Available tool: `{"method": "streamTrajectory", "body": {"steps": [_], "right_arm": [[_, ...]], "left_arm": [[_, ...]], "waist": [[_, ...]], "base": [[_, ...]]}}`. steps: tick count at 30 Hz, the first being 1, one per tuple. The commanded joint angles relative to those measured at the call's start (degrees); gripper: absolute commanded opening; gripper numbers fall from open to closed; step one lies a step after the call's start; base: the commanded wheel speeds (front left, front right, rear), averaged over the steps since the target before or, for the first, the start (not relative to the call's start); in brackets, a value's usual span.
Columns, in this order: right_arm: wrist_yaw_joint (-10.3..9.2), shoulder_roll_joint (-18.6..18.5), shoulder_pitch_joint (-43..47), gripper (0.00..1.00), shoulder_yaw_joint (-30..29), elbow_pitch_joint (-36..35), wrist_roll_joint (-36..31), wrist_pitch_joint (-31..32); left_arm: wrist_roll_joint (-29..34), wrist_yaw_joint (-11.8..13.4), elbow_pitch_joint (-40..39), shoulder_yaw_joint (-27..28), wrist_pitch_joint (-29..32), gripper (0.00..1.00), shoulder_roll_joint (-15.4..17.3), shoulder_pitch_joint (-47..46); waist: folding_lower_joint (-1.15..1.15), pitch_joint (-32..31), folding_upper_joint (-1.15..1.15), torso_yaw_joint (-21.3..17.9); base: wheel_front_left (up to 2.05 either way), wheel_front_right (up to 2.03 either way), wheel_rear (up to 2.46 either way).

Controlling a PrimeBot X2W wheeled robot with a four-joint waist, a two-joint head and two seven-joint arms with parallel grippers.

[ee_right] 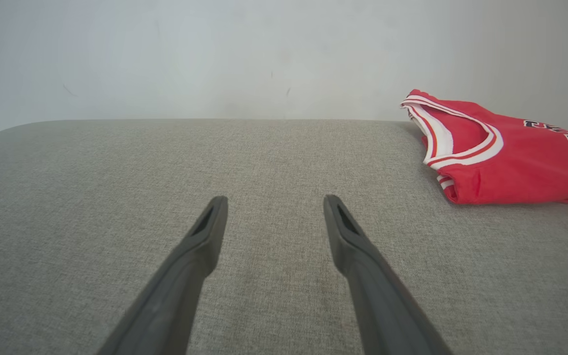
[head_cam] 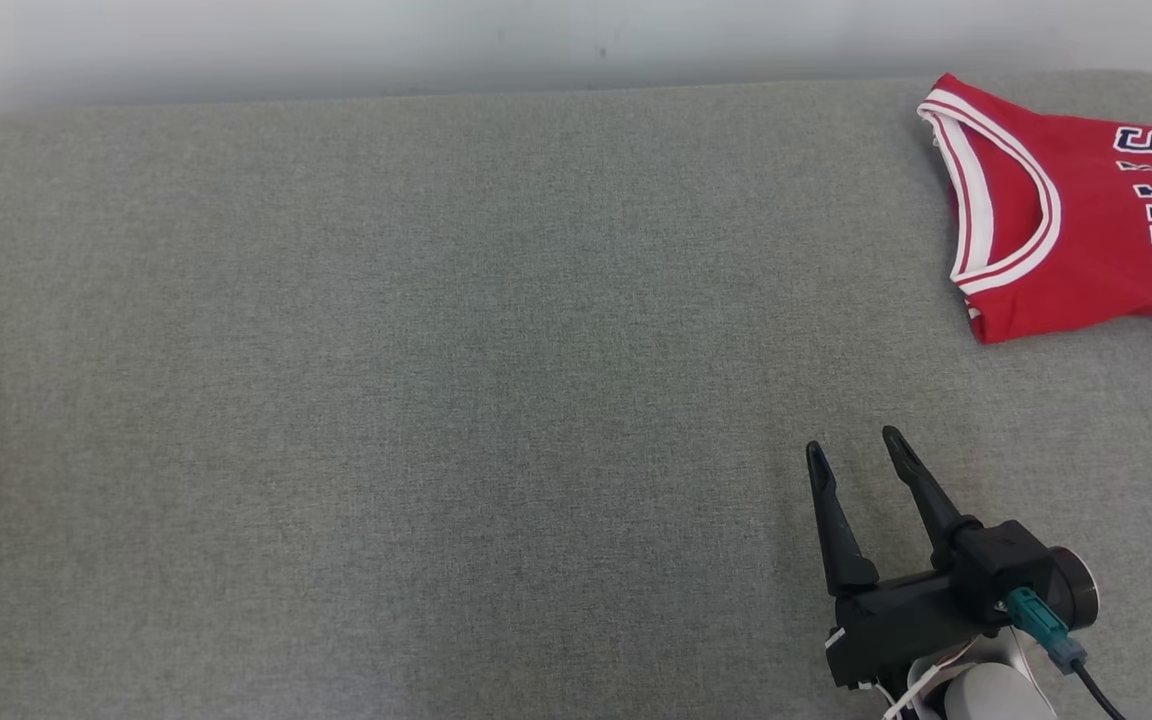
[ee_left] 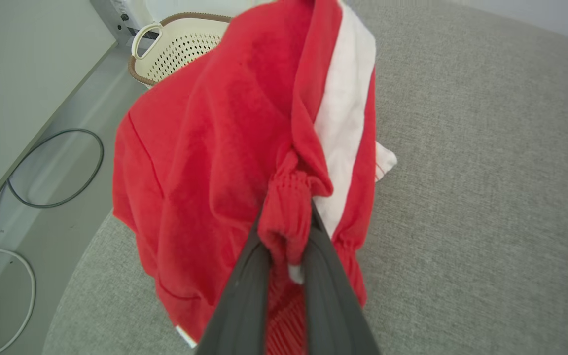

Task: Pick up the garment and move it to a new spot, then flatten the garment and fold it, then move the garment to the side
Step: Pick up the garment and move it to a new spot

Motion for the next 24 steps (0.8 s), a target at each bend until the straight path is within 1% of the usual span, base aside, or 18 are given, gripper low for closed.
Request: {"method": "streamTrajectory", "body": {"steps": [1, 8, 12, 19, 24], "right_arm": [[-0.05, 0.0, 0.1, 1.0, -0.1, 0.2, 0.3, -0.1], [-0.05, 0.2, 0.6, 1.0, 0.0, 0.5, 1.2, -0.1], [-0.05, 0.4, 1.2, 1.0, 0.0, 0.7, 1.4, -0.1], [-0.05, 0.7, 1.8, 1.0, 0.1, 0.7, 2.5, -0.1], [-0.05, 1.1, 2.1, 1.0, 0.1, 0.6, 2.9, -0.1]], "left_arm": [[0.6, 0.1, 0.2, -0.4, -1.0, 0.0, 0.4, -0.5], [1.7, -0.5, -1.9, -2.1, -7.4, 0.0, 0.7, -3.8], [2.0, -1.0, -4.0, -3.4, -9.4, 0.0, 0.2, -6.1], [2.9, -1.8, -9.9, -7.1, -11.2, 0.0, -0.6, -9.6], [3.2, -1.9, -16.2, -10.3, -10.7, 0.0, -1.6, -11.0]], "waist": [[0.0, -0.2, -0.01, 0.2], [0.0, -2.4, -0.01, 1.1], [0.0, -3.9, -0.01, 1.5], [0.0, -5.6, -0.01, 1.2], [0.0, -6.5, -0.01, 0.1]], "base": [[0.0, 0.0, 0.0], [0.0, 0.0, 0.0], [0.0, 0.0, 0.0], [0.0, 0.0, 0.0], [0.0, 0.0, 0.0]]}}
